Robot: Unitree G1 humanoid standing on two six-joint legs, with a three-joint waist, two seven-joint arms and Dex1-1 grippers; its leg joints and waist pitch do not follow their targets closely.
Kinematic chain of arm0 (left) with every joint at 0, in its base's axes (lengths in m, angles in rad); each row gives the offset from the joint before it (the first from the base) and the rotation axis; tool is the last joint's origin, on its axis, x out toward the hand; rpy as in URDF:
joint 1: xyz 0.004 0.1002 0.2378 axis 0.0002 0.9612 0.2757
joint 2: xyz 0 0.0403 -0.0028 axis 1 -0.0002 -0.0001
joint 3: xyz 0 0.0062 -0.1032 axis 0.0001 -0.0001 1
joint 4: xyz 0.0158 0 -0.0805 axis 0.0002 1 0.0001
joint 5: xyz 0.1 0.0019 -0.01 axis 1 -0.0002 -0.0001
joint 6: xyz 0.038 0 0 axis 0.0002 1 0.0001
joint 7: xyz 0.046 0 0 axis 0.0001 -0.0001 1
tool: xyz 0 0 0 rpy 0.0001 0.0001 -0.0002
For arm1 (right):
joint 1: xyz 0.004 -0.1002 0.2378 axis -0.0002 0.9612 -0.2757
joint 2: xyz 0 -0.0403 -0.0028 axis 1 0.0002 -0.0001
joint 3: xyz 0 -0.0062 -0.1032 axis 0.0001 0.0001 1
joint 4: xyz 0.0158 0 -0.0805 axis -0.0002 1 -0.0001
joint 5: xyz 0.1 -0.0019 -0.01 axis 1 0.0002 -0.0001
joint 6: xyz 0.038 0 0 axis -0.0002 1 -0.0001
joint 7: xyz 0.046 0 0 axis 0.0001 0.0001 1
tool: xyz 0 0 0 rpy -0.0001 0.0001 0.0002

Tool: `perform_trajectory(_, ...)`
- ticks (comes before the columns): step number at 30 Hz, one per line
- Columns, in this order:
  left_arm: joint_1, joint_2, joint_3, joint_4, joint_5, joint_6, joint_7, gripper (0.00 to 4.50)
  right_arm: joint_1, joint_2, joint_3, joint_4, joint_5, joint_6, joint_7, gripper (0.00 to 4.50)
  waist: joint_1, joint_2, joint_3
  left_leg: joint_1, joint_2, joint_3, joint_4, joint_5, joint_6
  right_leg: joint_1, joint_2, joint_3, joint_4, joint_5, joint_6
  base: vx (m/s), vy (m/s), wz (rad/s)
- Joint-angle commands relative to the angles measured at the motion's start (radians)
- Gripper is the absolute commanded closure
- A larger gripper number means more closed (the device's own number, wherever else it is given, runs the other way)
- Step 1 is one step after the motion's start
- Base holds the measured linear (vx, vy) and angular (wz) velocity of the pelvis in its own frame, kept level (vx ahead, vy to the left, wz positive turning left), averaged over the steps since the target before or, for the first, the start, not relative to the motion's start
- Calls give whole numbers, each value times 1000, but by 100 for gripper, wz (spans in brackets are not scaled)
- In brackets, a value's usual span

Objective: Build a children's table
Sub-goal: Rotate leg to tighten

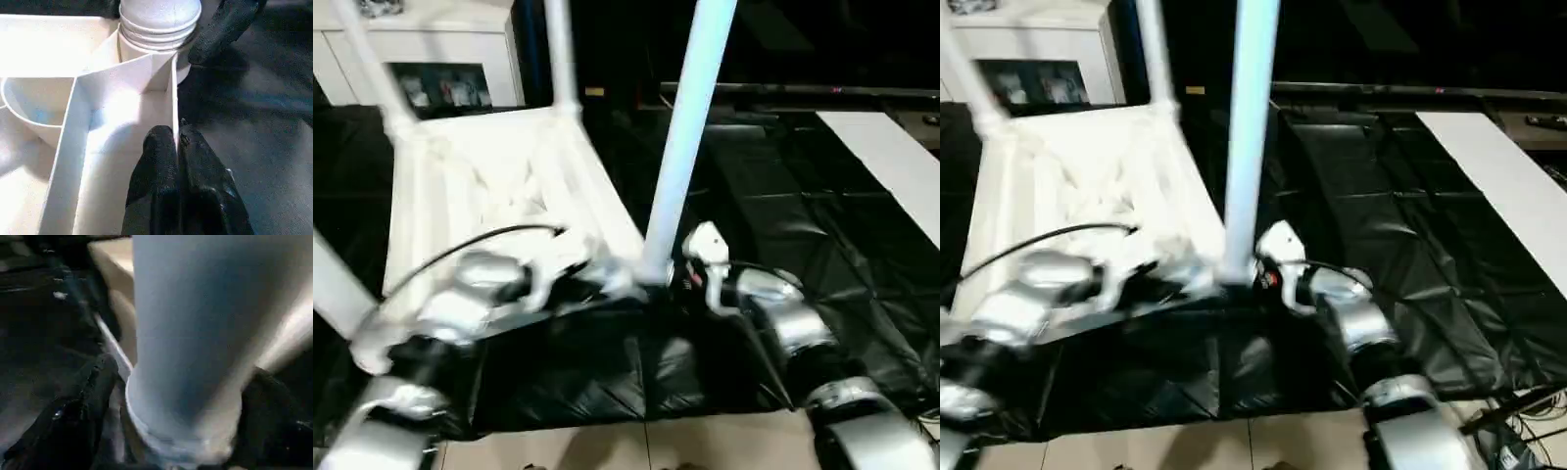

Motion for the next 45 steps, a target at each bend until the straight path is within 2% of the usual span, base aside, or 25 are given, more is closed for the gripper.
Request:
perform_trajectory(1, 6, -11, -29, -20, -46, -16, -83, 450, -22, -7, 30, -5, 4, 0, 78, 73, 3, 2, -64, -8, 12, 11, -59, -103, 106, 60, -51, 57, -63, -103, -260, 0, 0, 0)
perform_trajectory(5, -2, 11, -42, 4, -40, -33, -142, 450, -39, -13, 40, -2, 12, 10, 139, 105, 14, 3, -63, -5, 16, 13, -59, -111, 91, 58, -52, 57, -60, -107, -264, 0, 0, 0)
perform_trajectory(8, -7, 14, -48, 11, -35, -37, -146, 450, -41, -17, 52, 0, 4, 9, 161, 110, 16, 3, -62, -5, 15, 13, -60, -128, 77, 59, -52, 58, -62, -124, -260, 0, 0, 0)
perform_trajectory(9, -11, 16, -53, 13, -35, -38, -149, 450, -39, -22, 65, 0, -6, 3, 174, 131, 16, 7, -62, -5, 15, 12, -61, -136, 70, 58, -52, 58, -63, -132, -257, 0, 0, 0)
perform_trajectory(13, -19, 11, -49, 33, -38, -54, -156, 450, -38, -24, 66, 7, -4, -8, 191, 150, 17, 5, -63, -6, 13, 12, -59, -137, 65, 60, -52, 59, -64, -138, -252, 0, 0, 0)
perform_trajectory(14, -21, 9, -47, 36, -37, -56, -156, 450, -37, -22, 63, 9, -3, -9, 190, 168, 17, 4, -63, -7, 14, 12, -60, -134, 64, 61, -52, 59, -63, -136, -251, 0, 0, 0)
perform_trajectory(17, -21, 7, -46, 37, -37, -57, -155, 450, -32, -20, 62, 7, -3, -5, 188, 176, 17, 5, -64, -7, 14, 11, -59, -126, 64, 61, -52, 58, -62, -125, -252, 0, 0, 0)
perform_trajectory(20, -30, -15, -32, 48, -2, -26, -41, 450, -7, 19, 21, 2, -6, 29, 25, 182, 15, 6, -61, -5, 14, 10, -63, -140, 51, 58, -52, 59, -66, -143, -246, 0, 0, 0)
perform_trajectory(21, -30, -15, -32, 48, -2, -26, -41, 450, -7, 19, 21, 2, -6, 29, 25, 182, 15, 6, -61, -5, 14, 10, -63, -140, 51, 58, -52, 59, -66, -143, -246, 0, 0, 0)
perform_trajectory(22, -39, -35, -24, 53, 12, -7, 21, 450, -1, 35, 8, 9, -14, 37, -50, 182, 14, 6, -59, -5, 11, 8, -64, -166, 39, 60, -53, 59, -71, -196, -233, 0, 0, 0)
perform_trajectory(23, -47, -75, -12, 46, 19, 38, 100, 450, 8, 58, -7, 20, -31, 36, -164, 182, 12, 3, -56, -2, 11, 9, -66, -192, 20, 56, -55, 60, -81, -277, -203, 0, 0, 0)
perform_trajectory(24, -48, -91, -13, 42, 22, 51, 121, 450, 8, 74, -18, 27, -31, 43, -217, 182, 12, -3, -55, -1, 10, 9, -66, -198, 17, 55, -56, 59, -85, -306, -192, 0, 0, 0)
perform_trajectory(25, -49, -100, -13, 40, 23, 58, 132, 450, 9, 84, -25, 31, -31, 47, -247, 183, 12, -1, -55, -2, 10, 7, -65, -198, 11, 55, -57, 60, -85, -327, -184, 0, 0, 0)
perform_trajectory(26, -51, -133, -17, 38, 30, 72, 171, 450, 7, 126, -55, 51, -27, 67, -375, 183, 8, -4, -53, -6, 8, 3, -69, -207, 4, 56, -57, 56, -91, -387, -155, 0, 0, 0)
perform_trajectory(27, -51, -133, -17, 38, 30, 72, 171, 450, 7, 126, -55, 51, -27, 67, -375, 183, 8, -4, -53, -6, 8, 3, -69, -207, 4, 56, -57, 56, -91, -387, -155, 0, 0, 0)
perform_trajectory(28, -52, -148, -19, 40, 36, 71, 192, 450, 5, 146, -69, 60, -24, 77, -433, 183, 1, -4, -52, -4, 6, 2, -69, -235, 4, 51, -57, 55, -98, -432, -133, 0, 0, 0)
perform_trajectory(29, -48, -189, -23, 26, 35, 89, 227, 450, 3, 201, -80, 69, -30, 79, -543, 183, 0, -3, -52, -2, 6, 2, -70, -237, 4, 49, -57, 56, -101, -442, -128, 0, 0, 0)
perform_trajectory(31, -44, -213, -28, 16, 38, 103, 249, 450, 2, 242, -81, 69, -35, 72, -604, 183, -6, -5, -52, -4, 4, 1, -70, -237, 3, 49, -57, 55, -103, -462, -116, 0, 0, 0)
perform_trajectory(34, -39, -226, -40, 5, 44, 109, 263, 450, 5, 298, -67, 42, -40, 55, -614, 183, -11, 0, -54, -4, 6, 1, -71, -243, 13, 45, -54, 55, -100, -425, -122, 0, 0, 0)
perform_trajectory(35, -38, -225, -41, 4, 44, 110, 264, 450, 6, 304, -66, 35, -38, 43, -607, 127, -12, 2, -54, -5, 6, 0, -71, -244, 14, 46, -54, 56, -99, -414, -125, 0, 0, 0)
perform_trajectory(37, -38, -219, -43, 6, 43, 106, 256, 450, 5, 301, -80, 21, -14, 38, -572, 113, -13, 0, -55, -6, 6, 2, -71, -244, 20, 47, -52, 56, -97, -381, -136, 0, 0, 0)
perform_trajectory(38, -37, -214, -42, 2, 44, 106, 253, 450, 6, 294, -86, 13, -1, 43, -551, 106, -13, -4, -56, -5, 8, 3, -71, -238, 25, 47, -52, 57, -95, -360, -144, 0, 0, 0)
perform_trajectory(41, -33, -195, -36, -7, 42, 102, 234, 450, 10, 256, -88, -4, 15, 56, -486, 76, -10, -1, -58, -8, 8, 5, -69, -201, 40, 52, -52, 59, -87, -286, -170, 0, 0, 0)
perform_trajectory(44, -27, -170, -18, -11, 20, 71, 187, 450, 18, 177, -56, -10, -5, 33, -388, 46, -6, -1, -61, -9, 7, 8, -65, -162, 55, 57, -52, 59, -81, -224, -191, 0, 0, 0)
perform_trajectory(45, -25, -163, -19, -12, 18, 59, 175, 450, 20, 159, -50, -12, -3, 33, -356, 46, -4, 10, -61, -9, 6, 8, -64, -148, 61, 59, -51, 59, -77, -193, -203, 0, 0, 0)
